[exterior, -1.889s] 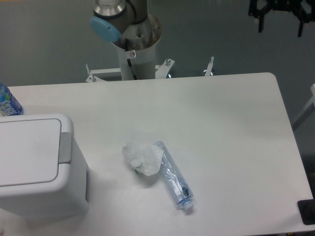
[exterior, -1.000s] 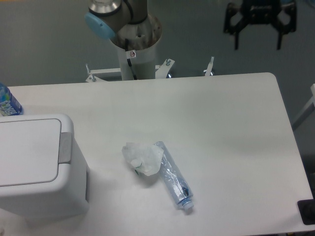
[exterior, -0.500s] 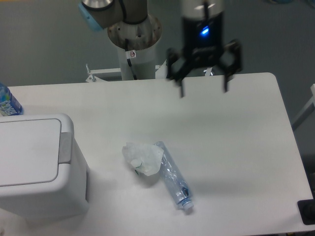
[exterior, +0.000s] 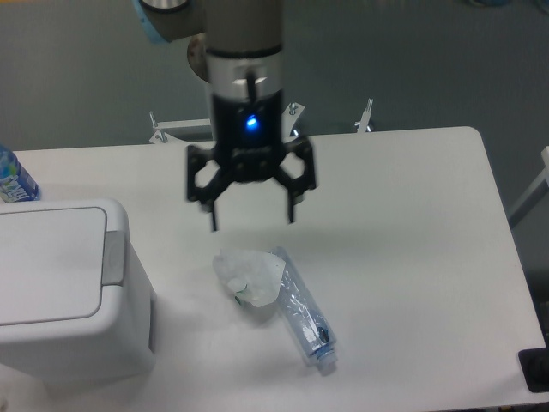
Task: Open the trash can
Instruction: 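Lower the gripper onto the white trash can lid edge, then press the gripper on the lid to pop the trash can open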
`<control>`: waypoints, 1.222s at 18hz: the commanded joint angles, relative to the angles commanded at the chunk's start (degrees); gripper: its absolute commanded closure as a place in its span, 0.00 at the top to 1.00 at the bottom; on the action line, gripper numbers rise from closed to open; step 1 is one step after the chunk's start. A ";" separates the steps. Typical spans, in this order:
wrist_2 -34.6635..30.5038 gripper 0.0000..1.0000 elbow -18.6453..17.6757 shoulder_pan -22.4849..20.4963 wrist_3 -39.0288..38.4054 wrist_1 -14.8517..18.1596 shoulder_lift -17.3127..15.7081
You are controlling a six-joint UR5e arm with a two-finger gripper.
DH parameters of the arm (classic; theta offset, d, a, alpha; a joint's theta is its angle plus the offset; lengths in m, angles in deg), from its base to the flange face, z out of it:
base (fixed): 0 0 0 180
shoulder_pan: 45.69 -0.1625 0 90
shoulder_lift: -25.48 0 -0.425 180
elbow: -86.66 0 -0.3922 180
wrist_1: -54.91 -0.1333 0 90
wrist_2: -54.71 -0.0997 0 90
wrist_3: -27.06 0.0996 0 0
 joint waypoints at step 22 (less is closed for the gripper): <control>-0.09 1.00 -1.32 6.25 -4.04 0.00 2.72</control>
